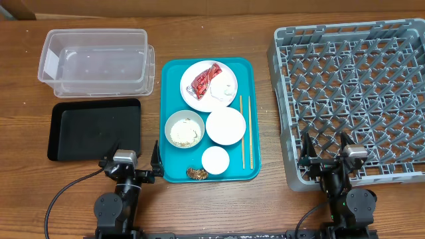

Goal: Sort waste into correct bins and load items into the dishwasher

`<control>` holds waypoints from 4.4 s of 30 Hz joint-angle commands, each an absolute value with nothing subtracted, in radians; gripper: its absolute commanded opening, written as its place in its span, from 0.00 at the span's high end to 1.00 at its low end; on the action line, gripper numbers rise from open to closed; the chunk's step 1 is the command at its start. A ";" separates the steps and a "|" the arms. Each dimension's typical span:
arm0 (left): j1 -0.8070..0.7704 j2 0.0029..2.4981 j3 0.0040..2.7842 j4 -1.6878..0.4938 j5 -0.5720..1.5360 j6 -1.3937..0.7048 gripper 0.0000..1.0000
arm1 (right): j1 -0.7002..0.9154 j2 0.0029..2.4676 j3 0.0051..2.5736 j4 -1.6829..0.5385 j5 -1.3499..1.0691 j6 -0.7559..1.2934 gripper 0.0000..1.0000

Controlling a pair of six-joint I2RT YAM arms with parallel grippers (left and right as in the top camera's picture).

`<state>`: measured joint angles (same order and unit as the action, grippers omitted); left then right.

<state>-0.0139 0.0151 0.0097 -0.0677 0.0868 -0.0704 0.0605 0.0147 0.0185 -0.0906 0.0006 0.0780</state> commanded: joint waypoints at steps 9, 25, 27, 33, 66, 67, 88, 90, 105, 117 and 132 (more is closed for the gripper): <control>-0.022 0.004 0.005 -0.068 0.098 -0.048 0.00 | 0.064 0.003 0.008 -0.084 0.006 0.078 0.00; -0.022 0.004 0.005 -0.068 0.098 -0.048 0.00 | 0.064 0.003 0.008 -0.084 0.006 0.078 0.00; -0.022 0.004 0.005 -0.068 0.098 -0.048 0.00 | 0.064 0.003 0.008 -0.084 0.006 0.078 0.00; -0.022 0.004 0.005 -0.068 0.097 -0.048 0.00 | 0.064 0.003 0.008 -0.084 0.006 0.078 0.00; -0.022 0.004 0.005 -0.068 0.098 -0.048 0.00 | 0.064 0.003 0.008 -0.084 0.006 0.078 0.00; -0.022 0.004 0.005 -0.068 0.098 -0.048 0.00 | 0.064 0.003 0.008 -0.084 0.006 0.078 0.00; -0.020 0.018 0.082 -0.119 0.072 -0.071 0.00 | 0.064 0.019 0.074 -0.175 0.000 0.263 0.00; -0.020 0.049 0.126 -0.133 0.071 -0.071 0.00 | 0.064 0.043 0.116 -0.211 0.003 0.263 0.00; -0.020 0.816 0.860 -0.553 0.160 -0.055 0.00 | 0.064 0.615 0.793 -0.741 -0.001 0.262 0.00; -0.022 1.144 1.168 -0.764 0.251 -0.093 0.00 | 0.064 0.769 0.902 -0.871 -0.001 0.262 0.00; -0.305 1.959 1.586 -0.589 0.123 0.100 0.07 | 0.064 0.769 0.902 -0.878 -0.001 0.263 0.00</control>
<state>-0.2741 1.8568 1.5631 -0.5972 0.1287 0.0753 0.0605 0.7753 0.8768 -0.8837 -0.0006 0.2623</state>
